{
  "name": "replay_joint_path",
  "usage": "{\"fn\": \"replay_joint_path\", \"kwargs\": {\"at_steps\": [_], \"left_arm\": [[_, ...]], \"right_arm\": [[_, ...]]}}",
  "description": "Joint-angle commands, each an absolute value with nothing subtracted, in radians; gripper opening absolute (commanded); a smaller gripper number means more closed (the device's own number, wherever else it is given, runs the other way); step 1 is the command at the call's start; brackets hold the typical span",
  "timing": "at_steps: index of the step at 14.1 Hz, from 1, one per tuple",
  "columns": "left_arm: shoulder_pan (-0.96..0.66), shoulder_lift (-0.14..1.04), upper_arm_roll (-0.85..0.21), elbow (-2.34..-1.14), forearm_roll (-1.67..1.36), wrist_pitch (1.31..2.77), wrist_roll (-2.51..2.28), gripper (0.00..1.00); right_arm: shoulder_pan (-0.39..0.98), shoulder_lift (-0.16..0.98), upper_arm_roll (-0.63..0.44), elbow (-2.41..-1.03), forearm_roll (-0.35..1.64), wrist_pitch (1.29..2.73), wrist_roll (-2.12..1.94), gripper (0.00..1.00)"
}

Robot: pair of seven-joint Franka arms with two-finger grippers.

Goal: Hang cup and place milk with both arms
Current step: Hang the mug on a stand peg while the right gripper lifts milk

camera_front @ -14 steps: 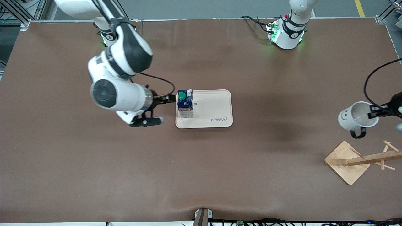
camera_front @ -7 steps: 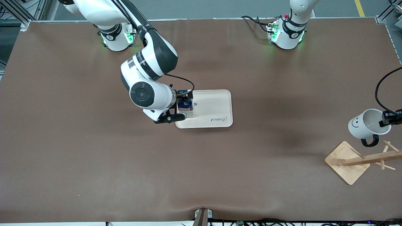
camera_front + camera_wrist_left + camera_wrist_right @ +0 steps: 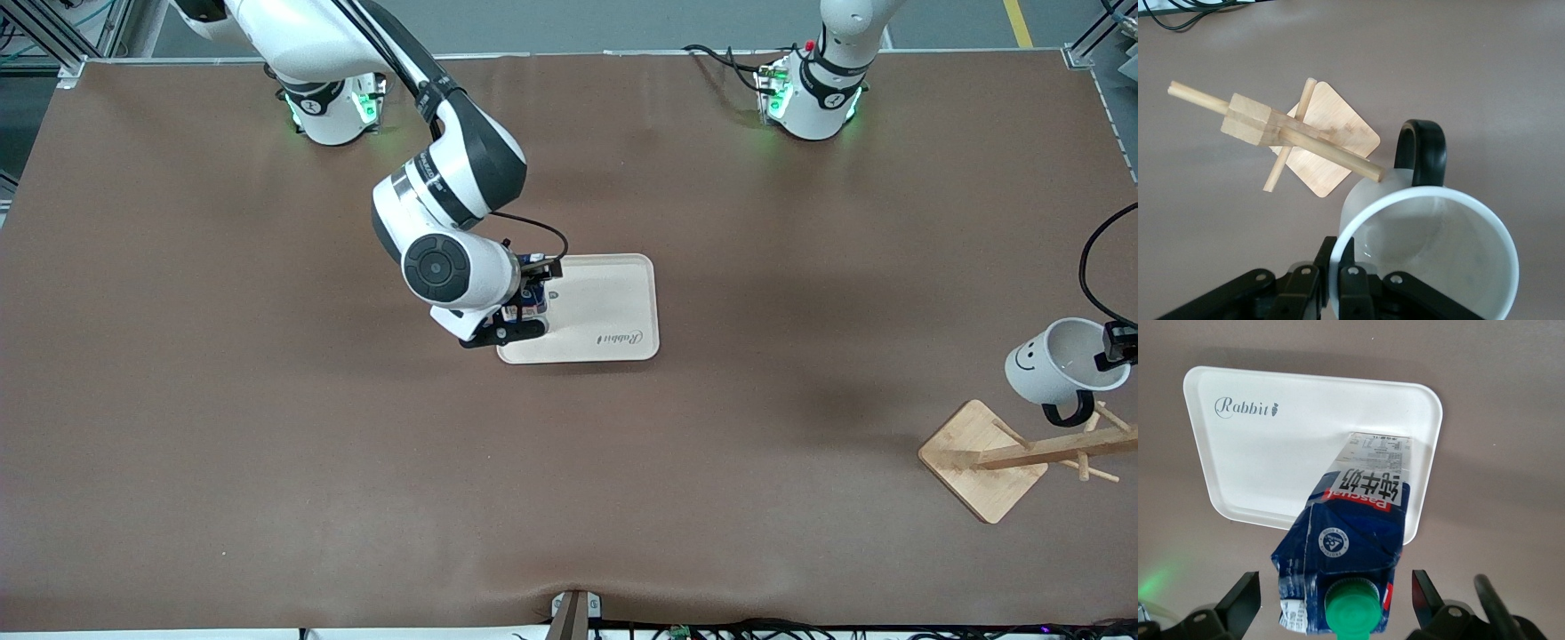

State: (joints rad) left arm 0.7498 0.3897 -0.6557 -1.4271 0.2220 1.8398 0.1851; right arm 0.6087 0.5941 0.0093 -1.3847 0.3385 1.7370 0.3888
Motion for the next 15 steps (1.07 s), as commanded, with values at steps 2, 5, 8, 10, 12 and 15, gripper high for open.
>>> {"fn": "replay_joint_path", "kwargs": {"at_steps": [2, 5, 8, 10, 12, 15], "left_arm": [[0.752, 0.402, -0.629, -1.404, 0.213, 1.842, 0.239, 0.00], [0.762, 0.397, -0.611, -1.405, 0.213, 1.842, 0.258, 0.00], [0.793, 0.410, -0.611, -1.405, 0.207, 1.842, 0.299, 0.00], [0.793, 0.425, -0.611, -1.405, 0.204, 1.844, 0.305, 0.00], [0.784, 0.436, -0.611, -1.405, 0.204, 1.845, 0.282, 0.34], [0.749, 0.433, -0.618, -1.405, 0.210, 1.845, 0.198, 1.00]], "right_arm": [[0.638, 0.614, -0.002, -1.387, 0.350, 1.758, 0.396, 1.00], [0.660, 0.614, -0.003, -1.416, 0.279, 1.790, 0.400, 1.00], [0.673, 0.614, -0.005, -1.431, 0.234, 1.848, 0.465, 0.92], [0.666, 0.612, -0.005, -1.430, 0.157, 1.845, 0.513, 0.20], [0.670, 0.612, -0.005, -1.428, 0.155, 1.845, 0.603, 0.00], [0.660, 0.598, -0.003, -1.411, 0.159, 1.835, 0.615, 0.00]]}}
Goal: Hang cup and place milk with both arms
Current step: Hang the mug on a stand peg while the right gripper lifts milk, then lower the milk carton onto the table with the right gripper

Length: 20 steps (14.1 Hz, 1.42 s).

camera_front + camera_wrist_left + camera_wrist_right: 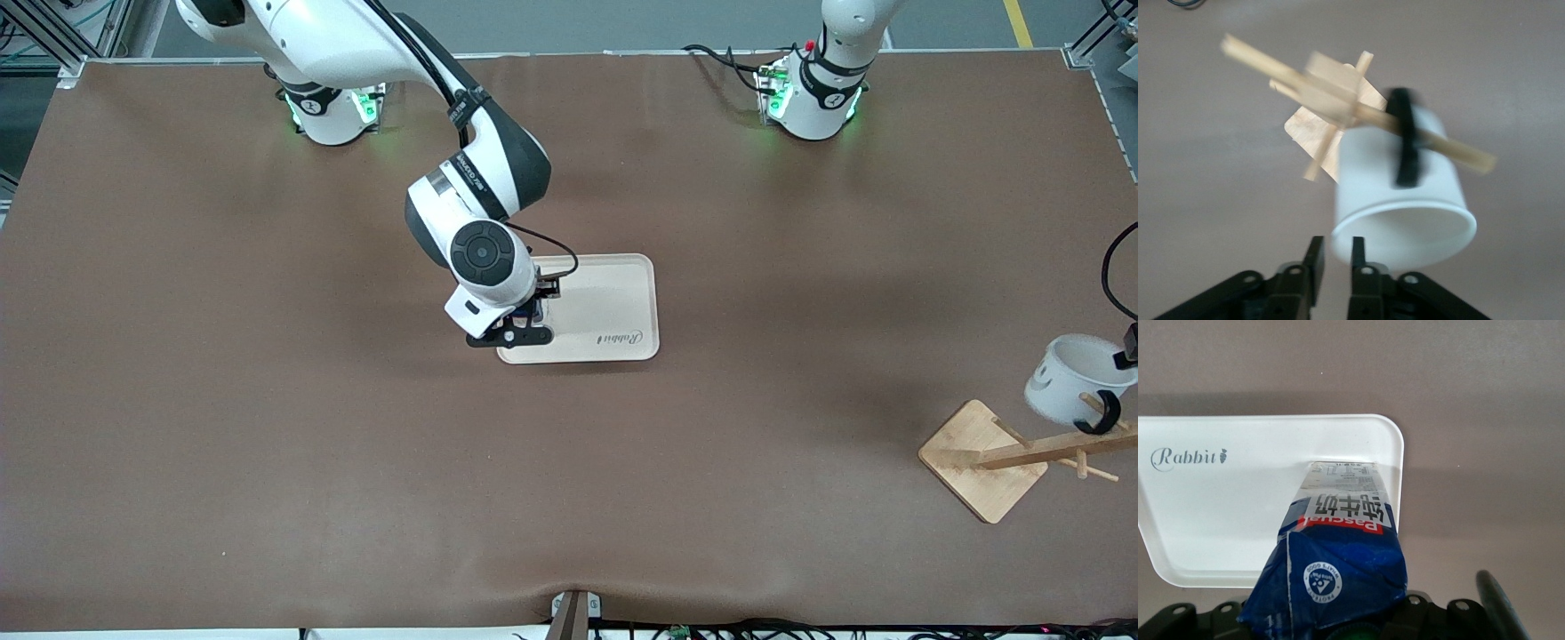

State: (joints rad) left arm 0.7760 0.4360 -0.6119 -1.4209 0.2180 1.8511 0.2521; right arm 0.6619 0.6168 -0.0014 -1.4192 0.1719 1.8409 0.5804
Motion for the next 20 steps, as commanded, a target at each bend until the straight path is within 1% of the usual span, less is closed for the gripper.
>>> {"fn": "replay_joint_path", "kwargs": {"at_steps": [1, 4, 6, 8, 10, 11, 13, 15, 17, 18, 20], "left_arm": [[0.724, 0.422, -0.618, -1.405, 0.215, 1.842, 0.154, 1.00], [0.706, 0.390, -0.629, -1.413, 0.212, 1.815, -0.007, 1.00], [0.707, 0.359, -0.669, -1.413, 0.203, 1.783, -0.055, 1.00], [0.707, 0.335, -0.711, -1.414, 0.202, 1.738, -0.163, 1.00], [0.707, 0.315, -0.779, -1.413, 0.204, 1.703, -0.324, 1.00], [0.707, 0.307, -0.802, -1.413, 0.213, 1.694, -0.366, 1.00], [0.707, 0.301, -0.827, -1.410, 0.216, 1.663, -0.367, 1.00], [0.707, 0.288, -0.831, -1.408, 0.218, 1.654, -0.365, 1.00], [0.709, 0.279, -0.841, -1.407, 0.218, 1.652, -0.361, 1.00], [0.709, 0.275, -0.845, -1.407, 0.216, 1.646, -0.359, 1.00], [0.710, 0.255, -0.867, -1.405, 0.212, 1.638, -0.357, 1.00]], "right_arm": [[0.651, 0.583, -0.003, -1.402, 0.166, 1.804, 0.629, 0.00], [0.605, 0.542, -0.003, -1.339, 0.202, 1.657, 0.771, 0.00], [0.566, 0.500, -0.008, -1.342, 0.192, 1.544, 0.785, 0.00], [0.494, 0.470, -0.008, -1.344, 0.187, 1.473, 0.779, 0.00], [0.407, 0.430, -0.009, -1.354, 0.183, 1.390, 0.755, 0.00], [0.359, 0.405, -0.009, -1.376, 0.158, 1.382, 0.702, 0.00], [0.226, 0.384, -0.008, -1.410, 0.121, 1.394, 0.463, 0.00], [0.099, 0.390, -0.008, -1.448, 0.120, 1.449, 0.172, 0.00], [0.028, 0.377, -0.009, -1.526, 0.115, 1.500, -0.005, 0.00], [0.002, 0.350, -0.011, -1.576, 0.092, 1.534, -0.043, 0.00], [-0.033, 0.276, -0.012, -1.726, 0.003, 1.674, -0.057, 0.00]]}}
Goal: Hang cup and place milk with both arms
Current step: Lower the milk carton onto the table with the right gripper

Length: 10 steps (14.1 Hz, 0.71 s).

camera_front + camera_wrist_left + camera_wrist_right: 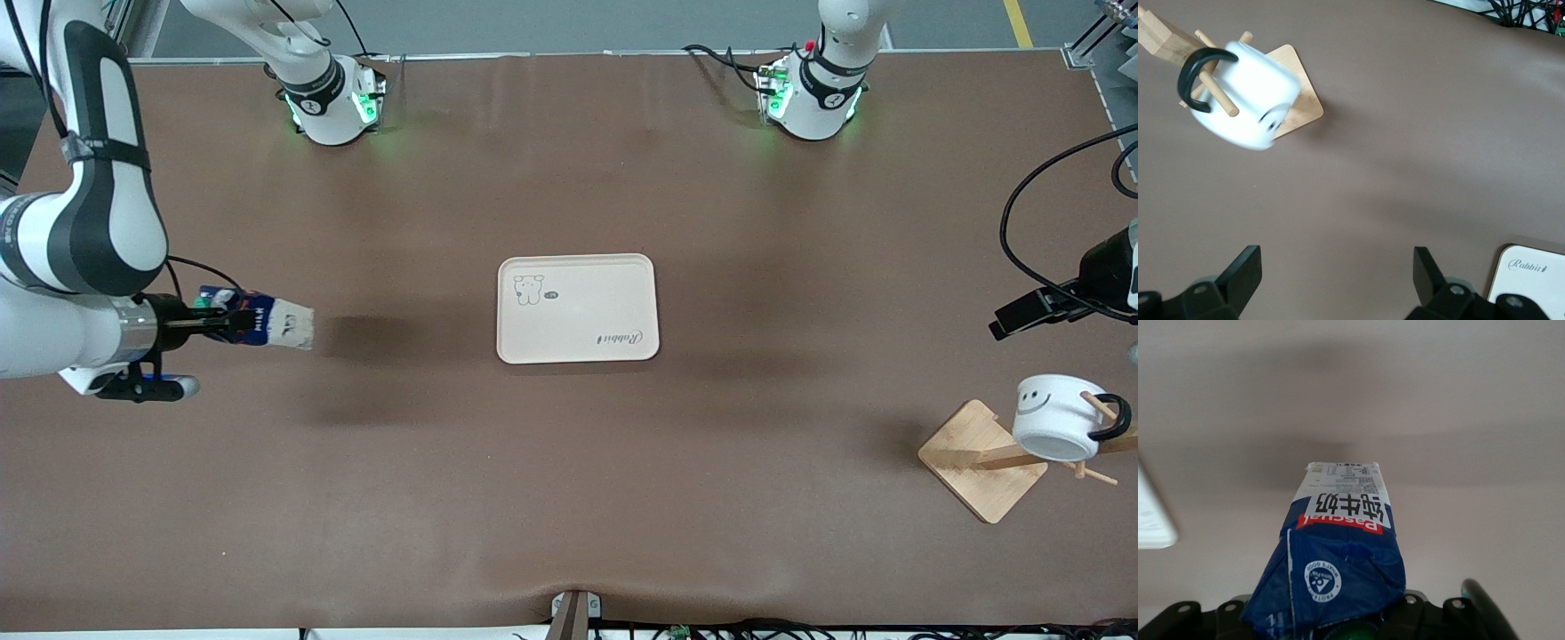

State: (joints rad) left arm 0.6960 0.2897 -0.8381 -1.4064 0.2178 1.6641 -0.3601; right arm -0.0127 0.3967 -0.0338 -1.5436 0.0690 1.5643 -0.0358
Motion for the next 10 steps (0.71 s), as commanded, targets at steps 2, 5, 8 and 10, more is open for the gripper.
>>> {"fn": "replay_joint_path", "kwargs": {"at_steps": [2, 5, 8, 10], "left_arm": [[0.710, 0.220, -0.877, -1.407, 0.206, 1.622, -0.356, 1.00], [0.657, 0.161, -0.855, -1.405, 0.209, 1.582, -0.351, 1.00], [0.524, 0.129, -0.709, -1.405, 0.199, 1.554, -0.341, 1.00], [0.413, 0.104, -0.600, -1.407, 0.199, 1.543, -0.337, 1.00]], "right_arm": [[-0.086, 0.239, -0.012, -1.851, -0.002, 1.784, -0.139, 0.00], [-0.179, 0.238, -0.012, -1.936, -0.014, 1.819, -0.164, 0.00], [-0.201, 0.221, -0.012, -2.015, -0.014, 1.920, -0.169, 0.00], [-0.201, 0.210, -0.012, -2.048, -0.014, 1.968, -0.172, 0.00]]}}
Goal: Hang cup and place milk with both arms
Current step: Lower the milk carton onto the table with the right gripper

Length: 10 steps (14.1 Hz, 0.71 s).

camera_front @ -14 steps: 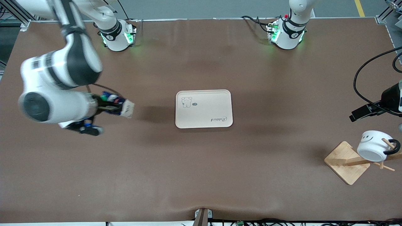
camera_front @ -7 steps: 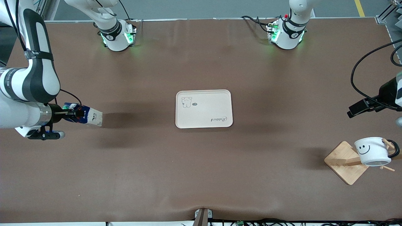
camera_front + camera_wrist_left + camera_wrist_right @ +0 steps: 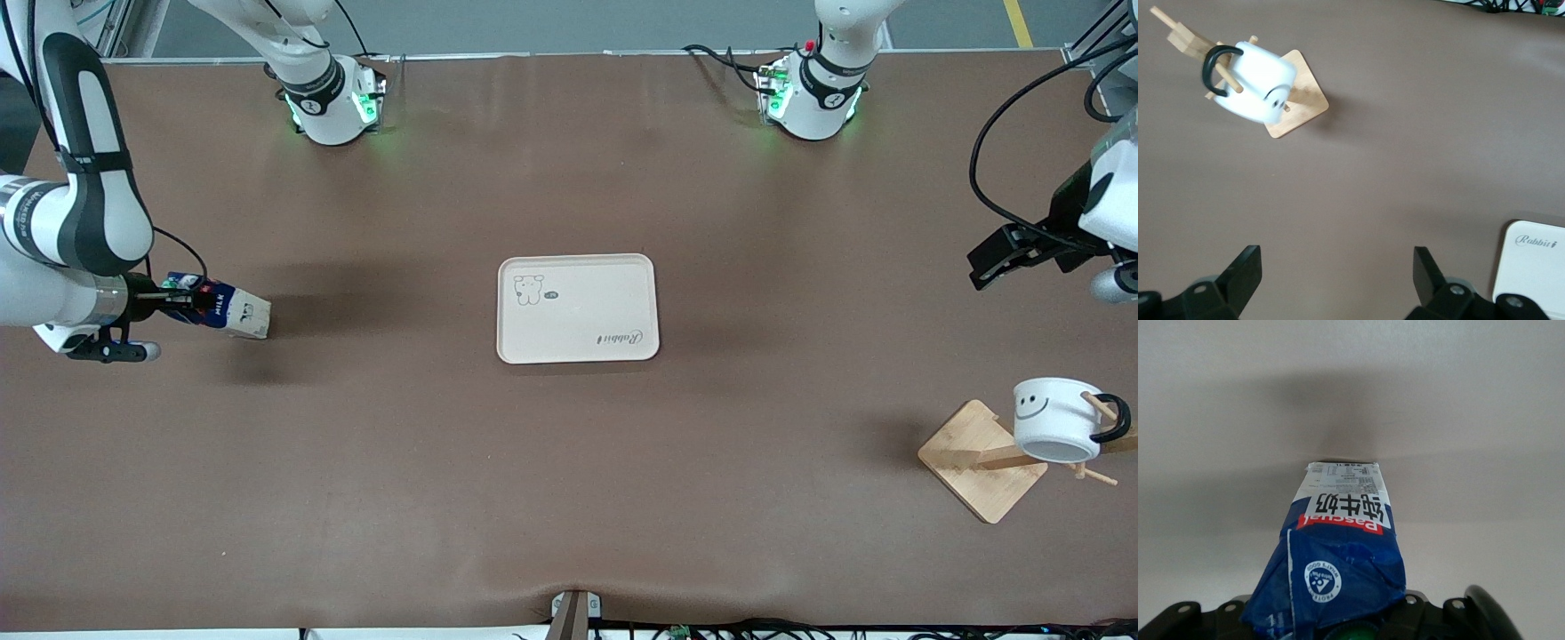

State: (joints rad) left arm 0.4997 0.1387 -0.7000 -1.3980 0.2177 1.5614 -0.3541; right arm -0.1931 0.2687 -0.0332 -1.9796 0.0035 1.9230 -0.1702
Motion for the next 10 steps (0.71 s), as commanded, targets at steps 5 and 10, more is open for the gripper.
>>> {"fn": "replay_joint_path", "kwargs": {"at_steps": [5, 10], "left_arm": [[0.154, 0.077, -0.315, -1.408, 0.192, 1.505, -0.292, 1.00], [0.015, 0.020, -0.103, -1.445, 0.112, 1.499, -0.100, 1.00]], "right_arm": [[-0.201, 0.215, -0.011, -2.109, -0.012, 2.091, -0.265, 0.12], [-0.204, 0.218, -0.011, -2.109, -0.012, 2.088, -0.278, 0.92]]}}
